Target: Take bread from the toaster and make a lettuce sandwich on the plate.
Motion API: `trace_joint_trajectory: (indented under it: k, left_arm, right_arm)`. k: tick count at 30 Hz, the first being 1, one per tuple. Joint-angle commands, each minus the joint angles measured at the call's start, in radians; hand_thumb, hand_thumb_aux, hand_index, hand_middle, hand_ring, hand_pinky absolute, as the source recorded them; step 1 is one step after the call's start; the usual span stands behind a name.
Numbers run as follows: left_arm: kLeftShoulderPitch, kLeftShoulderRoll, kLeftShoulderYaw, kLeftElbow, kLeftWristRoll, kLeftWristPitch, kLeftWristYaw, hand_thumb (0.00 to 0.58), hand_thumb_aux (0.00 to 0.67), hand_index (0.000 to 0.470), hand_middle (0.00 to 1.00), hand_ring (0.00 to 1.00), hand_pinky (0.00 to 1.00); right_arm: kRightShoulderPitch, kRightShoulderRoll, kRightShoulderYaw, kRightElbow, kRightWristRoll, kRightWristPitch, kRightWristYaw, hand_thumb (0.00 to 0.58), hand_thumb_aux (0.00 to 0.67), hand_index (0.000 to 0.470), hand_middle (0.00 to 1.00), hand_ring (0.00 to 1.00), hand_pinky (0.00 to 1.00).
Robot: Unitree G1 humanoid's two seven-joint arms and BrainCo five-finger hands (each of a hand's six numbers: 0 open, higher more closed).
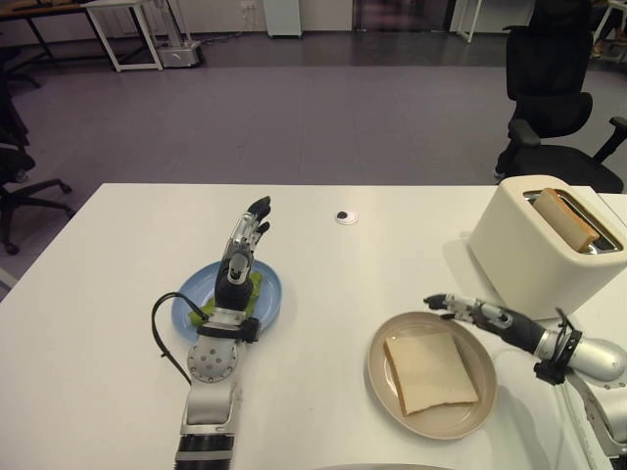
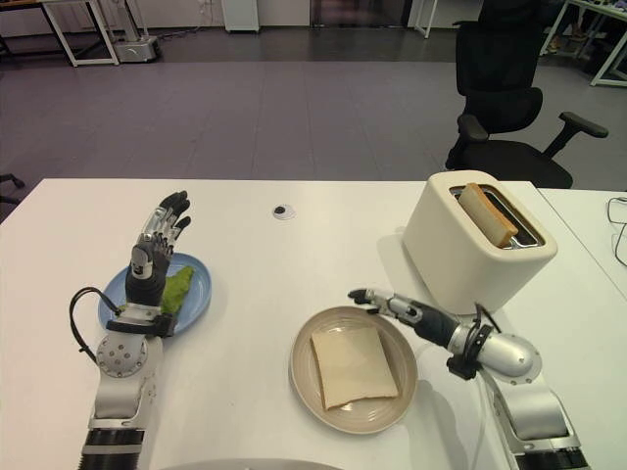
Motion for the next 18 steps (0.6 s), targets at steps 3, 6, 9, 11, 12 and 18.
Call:
trace_joint_trajectory:
  k: [3,6,9,11,12,18]
  left_arm:
    - [0.032,0.289,0.063,0.169,0.396,0.068,0.075,0.0,0.0,0.0,0.0,0.0,0.0]
    - [0.063,0.425,0.05,0.217,0.616,0.169,0.117,0.0,0.0,0.0,0.0,0.0,0.0]
    - [0.078,0.506,0.0,0.238,0.777,0.255,0.117,0.0,0.0,0.0,0.0,0.0,0.0]
    - [0.09,0.53,-0.03,0.253,0.829,0.295,0.107,0.0,0.0,0.0,0.0,0.0,0.0]
    - [0.093,0.538,-0.043,0.265,0.845,0.309,0.104,0.0,0.0,0.0,0.0,0.0,0.0]
    - [0.096,0.545,-0.114,0.291,0.868,0.344,0.094,0.447,0.349,0.245,0.0,0.0,0.0]
  right_arm:
    - [-0.143,0.092,-0.144,-0.051,0.146,0.044,-0.151,0.0,0.0,0.0,0.0,0.0,0.0]
    - [-0.193,0.153,-0.176,-0.044,0.2,0.092,-0.243,0.0,0.0,0.0,0.0,0.0,0.0]
    - [-0.206,0.175,-0.192,-0.051,0.228,0.126,-0.28,0.0,0.0,0.0,0.0,0.0,0.0]
    - [-0.208,0.18,-0.194,-0.058,0.235,0.139,-0.289,0.0,0.0,0.0,0.0,0.0,0.0]
    - [-0.208,0.182,-0.196,-0.062,0.239,0.145,-0.292,0.0,0.0,0.0,0.0,0.0,0.0]
    - [-0.213,0.185,-0.203,-0.067,0.247,0.161,-0.296,0.0,0.0,0.0,0.0,0.0,0.0]
